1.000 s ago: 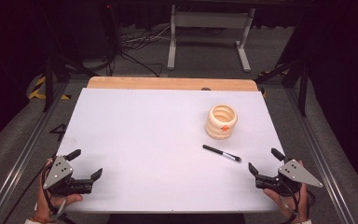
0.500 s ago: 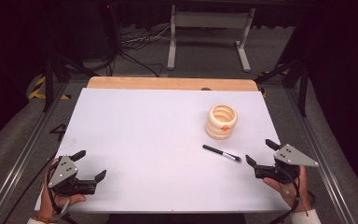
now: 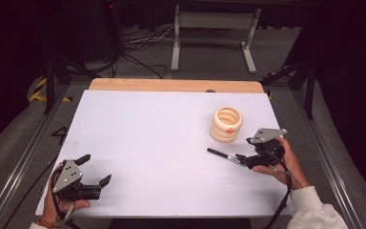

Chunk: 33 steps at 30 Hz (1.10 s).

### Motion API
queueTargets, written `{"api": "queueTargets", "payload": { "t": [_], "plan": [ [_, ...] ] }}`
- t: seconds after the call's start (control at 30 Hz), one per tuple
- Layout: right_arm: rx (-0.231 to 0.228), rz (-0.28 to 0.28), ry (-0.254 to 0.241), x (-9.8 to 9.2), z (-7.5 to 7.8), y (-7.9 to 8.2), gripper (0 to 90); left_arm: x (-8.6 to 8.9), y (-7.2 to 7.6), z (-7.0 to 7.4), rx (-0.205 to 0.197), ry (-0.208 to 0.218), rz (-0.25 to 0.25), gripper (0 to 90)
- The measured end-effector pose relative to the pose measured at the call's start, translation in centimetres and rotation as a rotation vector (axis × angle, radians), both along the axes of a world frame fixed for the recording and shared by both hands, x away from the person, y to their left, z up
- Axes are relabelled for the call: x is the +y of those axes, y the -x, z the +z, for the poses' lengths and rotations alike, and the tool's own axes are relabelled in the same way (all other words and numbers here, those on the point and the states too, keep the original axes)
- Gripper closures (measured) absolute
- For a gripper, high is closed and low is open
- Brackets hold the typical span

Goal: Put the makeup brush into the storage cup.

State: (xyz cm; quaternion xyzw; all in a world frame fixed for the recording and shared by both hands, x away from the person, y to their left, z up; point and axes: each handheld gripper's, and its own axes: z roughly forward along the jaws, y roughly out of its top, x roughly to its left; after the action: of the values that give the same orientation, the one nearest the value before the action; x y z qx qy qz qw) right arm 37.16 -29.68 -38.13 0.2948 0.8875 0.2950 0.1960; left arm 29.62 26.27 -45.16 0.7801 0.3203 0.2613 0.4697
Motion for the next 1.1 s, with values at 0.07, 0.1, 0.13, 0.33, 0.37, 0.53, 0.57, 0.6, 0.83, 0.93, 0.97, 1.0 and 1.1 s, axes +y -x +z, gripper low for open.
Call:
{"api": "queueTargets", "payload": {
  "t": [0.07, 0.1, 0.13, 0.33, 0.37, 0.53, 0.57, 0.6, 0.83, 0.93, 0.97, 1.0, 1.1],
  "plan": [
    [0.043, 0.006, 0.038, 0.4, -0.1, -0.6, 31.2, 0.0, 0.0, 0.0, -0.001, -0.004, 0.001, 3.7],
    [0.073, 0.010, 0.065, 0.8, -0.2, -1.0, 31.4, 0.0, -0.1, 0.0, -0.002, -0.009, 0.001, 3.7],
    [0.089, 0.028, 0.093, 1.1, -0.3, -1.2, 32.1, 0.0, -0.1, 0.0, -0.002, -0.010, 0.003, 3.8],
    [0.176, 0.075, 0.166, 2.3, -1.2, -2.2, 36.4, -0.1, -0.1, -0.1, 0.001, -0.012, -0.004, 4.0],
    [0.188, 0.071, 0.194, 2.6, -1.5, -2.4, 38.0, -0.2, -0.1, -0.1, 0.002, -0.013, -0.007, 4.0],
    [0.271, 0.098, 0.261, 3.7, -2.4, -3.3, 48.1, -0.3, -0.1, -0.1, 0.002, -0.018, -0.021, 4.1],
    [0.274, 0.090, 0.276, 3.9, -2.6, -3.5, 50.7, -0.3, -0.2, -0.1, 0.006, -0.019, -0.021, 4.1],
    [0.275, 0.085, 0.285, 4.0, -2.8, -3.6, 53.8, -0.3, -0.2, -0.1, 0.007, -0.019, -0.022, 4.1],
    [0.353, 0.111, 0.338, 4.5, -3.7, -4.5, 67.0, -0.4, -0.2, -0.2, 0.008, -0.025, -0.025, 4.2],
    [0.373, 0.120, 0.347, 4.5, -3.7, -4.7, 69.1, -0.5, -0.2, -0.2, 0.013, -0.027, -0.029, 4.2],
    [0.384, 0.130, 0.350, 4.6, -3.7, -4.8, 70.9, -0.5, -0.3, -0.2, 0.014, -0.028, -0.030, 4.2],
    [0.411, 0.136, 0.364, 4.8, -3.7, -5.1, 72.9, -0.6, -0.3, -0.3, 0.013, -0.034, -0.034, 4.2],
    [0.455, 0.135, 0.380, 5.1, -3.6, -5.6, 75.2, -0.7, -0.3, -0.4, 0.025, -0.040, -0.039, 4.3]
  ]
}}
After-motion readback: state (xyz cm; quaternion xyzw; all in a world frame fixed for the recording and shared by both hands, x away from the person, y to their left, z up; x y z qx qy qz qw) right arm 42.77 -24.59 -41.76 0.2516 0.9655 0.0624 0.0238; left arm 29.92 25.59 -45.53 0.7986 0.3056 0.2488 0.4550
